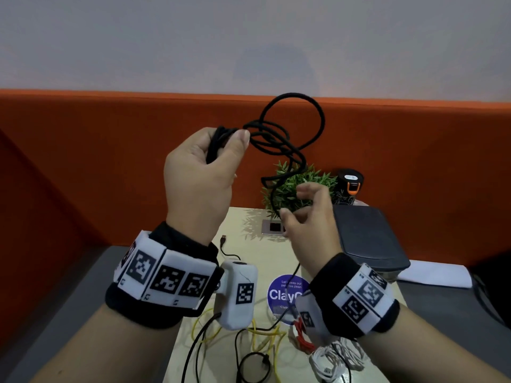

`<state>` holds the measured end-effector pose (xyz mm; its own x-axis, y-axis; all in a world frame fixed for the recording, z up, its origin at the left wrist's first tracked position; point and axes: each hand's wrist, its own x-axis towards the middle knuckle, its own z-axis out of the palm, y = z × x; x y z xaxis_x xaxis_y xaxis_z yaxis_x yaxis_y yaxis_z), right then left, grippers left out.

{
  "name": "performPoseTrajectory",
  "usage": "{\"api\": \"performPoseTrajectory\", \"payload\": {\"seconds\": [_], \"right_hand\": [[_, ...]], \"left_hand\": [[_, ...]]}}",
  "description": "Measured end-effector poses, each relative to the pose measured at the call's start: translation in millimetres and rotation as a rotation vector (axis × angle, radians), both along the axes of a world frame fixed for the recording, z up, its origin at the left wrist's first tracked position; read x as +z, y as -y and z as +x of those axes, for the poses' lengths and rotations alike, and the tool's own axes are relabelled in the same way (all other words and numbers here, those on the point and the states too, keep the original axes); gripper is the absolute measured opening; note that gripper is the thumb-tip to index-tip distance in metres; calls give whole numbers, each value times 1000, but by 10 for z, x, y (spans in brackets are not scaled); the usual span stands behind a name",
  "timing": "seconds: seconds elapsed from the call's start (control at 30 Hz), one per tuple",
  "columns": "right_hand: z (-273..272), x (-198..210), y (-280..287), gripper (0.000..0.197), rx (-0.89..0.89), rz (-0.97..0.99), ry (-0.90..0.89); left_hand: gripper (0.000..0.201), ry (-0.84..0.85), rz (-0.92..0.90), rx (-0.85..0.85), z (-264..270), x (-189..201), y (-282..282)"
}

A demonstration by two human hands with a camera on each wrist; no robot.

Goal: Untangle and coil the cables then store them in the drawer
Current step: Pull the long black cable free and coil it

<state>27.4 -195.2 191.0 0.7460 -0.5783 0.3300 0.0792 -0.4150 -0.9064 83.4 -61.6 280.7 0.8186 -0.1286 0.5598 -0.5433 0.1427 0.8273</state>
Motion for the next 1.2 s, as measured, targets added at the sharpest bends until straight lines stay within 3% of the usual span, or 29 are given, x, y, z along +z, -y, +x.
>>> {"api": "performPoseTrajectory", "payload": {"seconds": [0.07, 0.1, 0.2, 0.33, 0.47, 0.63, 0.8, 0.87, 0.93, 1.03, 1.13, 1.2], "right_hand": [[7, 31, -4, 53, 83, 22, -92], [19, 18, -42, 52, 168, 49, -143], [-8, 8, -204, 22, 352, 186, -143], [-124, 59, -315, 30, 428, 60, -155], [-190, 122, -229, 24, 353, -30, -91], [-306, 247, -83, 22, 203, 52, 82], [-395, 421, 138, 5, 82, 122, 187], [-411, 509, 248, 12, 34, 144, 203], [-409, 571, 367, 16, -18, 132, 192], [-316, 531, 547, 17, -61, 75, 100], [-128, 284, 650, 19, 40, 221, -23], [-37, 98, 590, 26, 140, 314, -97]], "left_hand": [[38, -4, -8, -24, -43, 15, 14], [37, -5, -7, -35, -58, 17, 24], [37, 15, 19, -39, -66, 6, 45], [40, 16, 116, 23, 45, -79, 35], [35, 53, 267, -3, 68, -177, 31], [26, 83, 446, 25, 65, -322, -28], [33, 232, 754, 38, 69, -447, -103], [31, 254, 812, -28, 66, -467, -148], [26, 229, 792, -140, 66, -458, -200], [25, 122, 608, -318, 40, -412, -235], [20, -15, 364, -477, -25, -329, -231], [19, -41, 284, -491, -65, -269, -221]]}}
